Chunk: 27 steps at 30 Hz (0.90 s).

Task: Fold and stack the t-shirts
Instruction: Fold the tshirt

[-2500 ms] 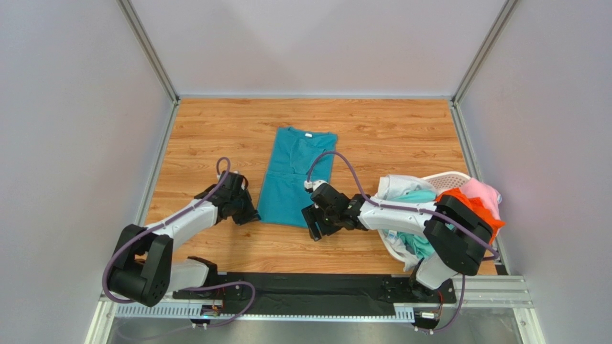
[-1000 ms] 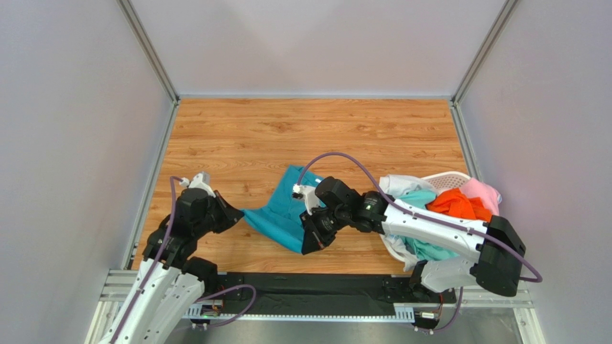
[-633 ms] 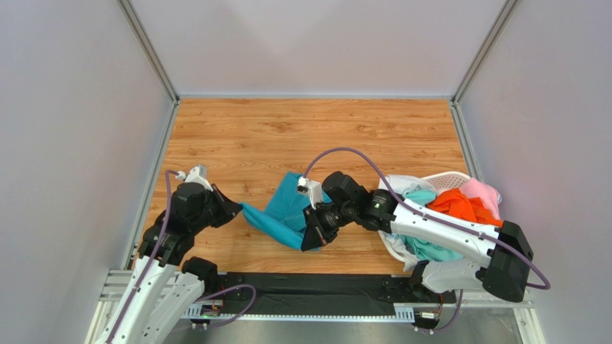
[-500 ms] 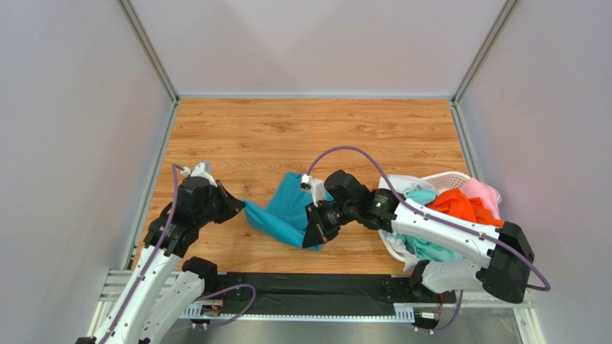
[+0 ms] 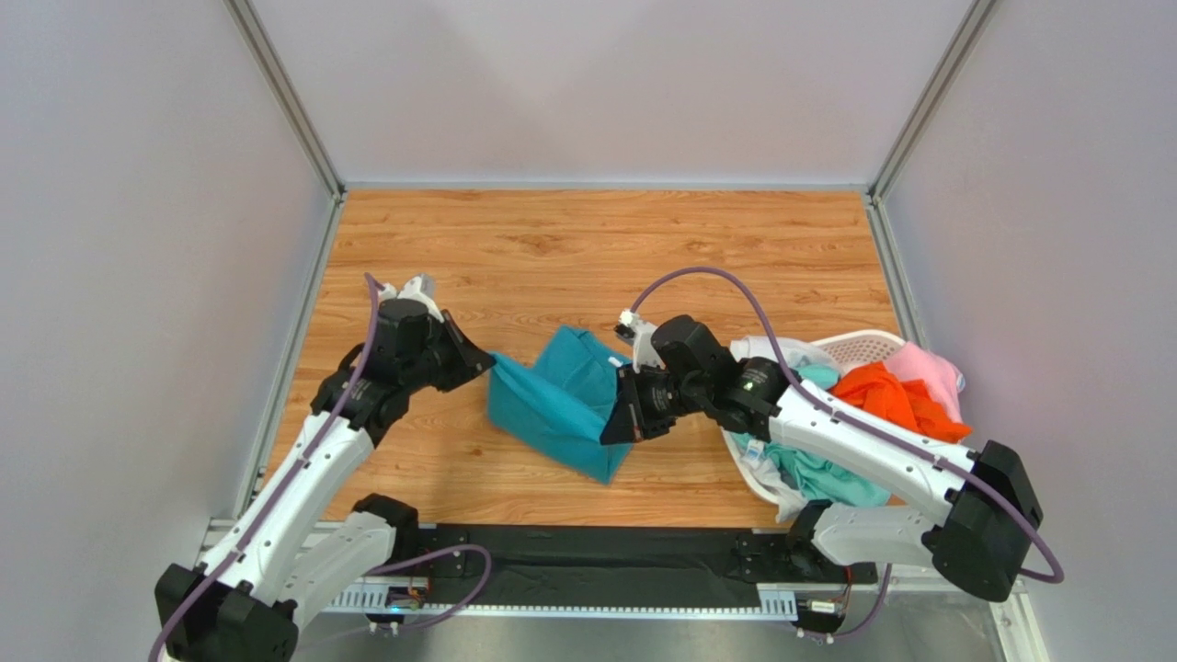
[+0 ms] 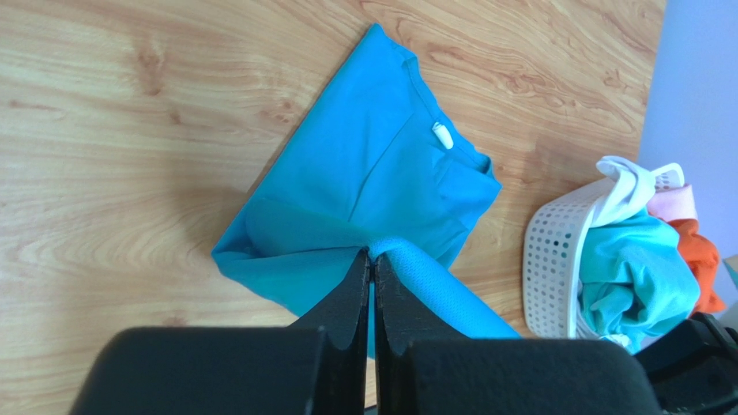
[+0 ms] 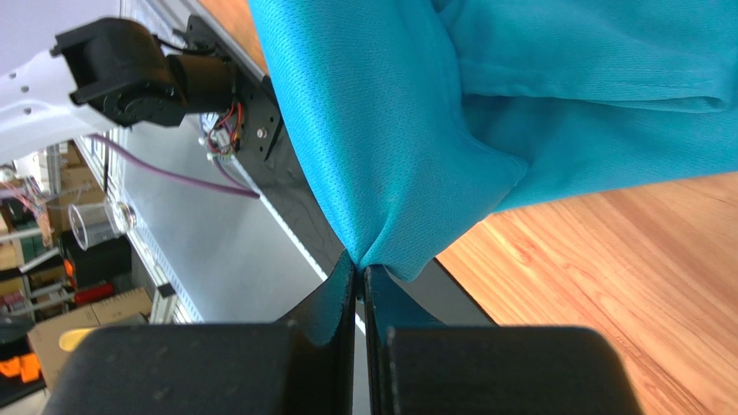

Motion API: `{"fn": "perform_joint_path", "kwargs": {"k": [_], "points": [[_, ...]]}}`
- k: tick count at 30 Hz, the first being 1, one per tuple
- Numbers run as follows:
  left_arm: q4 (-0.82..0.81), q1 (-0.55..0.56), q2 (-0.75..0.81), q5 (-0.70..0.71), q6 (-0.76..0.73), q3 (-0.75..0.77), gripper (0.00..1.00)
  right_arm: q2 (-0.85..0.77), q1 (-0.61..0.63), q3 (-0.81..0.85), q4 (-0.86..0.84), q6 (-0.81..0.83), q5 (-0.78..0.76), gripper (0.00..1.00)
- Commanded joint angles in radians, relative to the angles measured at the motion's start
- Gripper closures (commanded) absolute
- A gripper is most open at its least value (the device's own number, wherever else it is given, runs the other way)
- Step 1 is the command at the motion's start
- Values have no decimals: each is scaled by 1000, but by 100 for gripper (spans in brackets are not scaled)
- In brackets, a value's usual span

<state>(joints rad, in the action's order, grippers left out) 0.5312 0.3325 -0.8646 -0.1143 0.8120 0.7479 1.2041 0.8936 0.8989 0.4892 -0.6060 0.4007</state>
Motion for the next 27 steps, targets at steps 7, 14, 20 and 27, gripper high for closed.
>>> {"fn": "perform_joint_path", "kwargs": {"k": [7,14,20,27], "points": [[-183,0,-186,-42,-36,100,100,-34,-108,-57,-32,-60,-19,100],[-195,60,-361,44,-71,202,100,-28,-177,-100,-52,-84,-45,100],[-195,83,-491,70,-82,280,100,15,-251,-109,-55,-60,-66,99],[-191,97,-623,59,-108,358,100,97,-289,-101,-73,-32,-59,98]]}}
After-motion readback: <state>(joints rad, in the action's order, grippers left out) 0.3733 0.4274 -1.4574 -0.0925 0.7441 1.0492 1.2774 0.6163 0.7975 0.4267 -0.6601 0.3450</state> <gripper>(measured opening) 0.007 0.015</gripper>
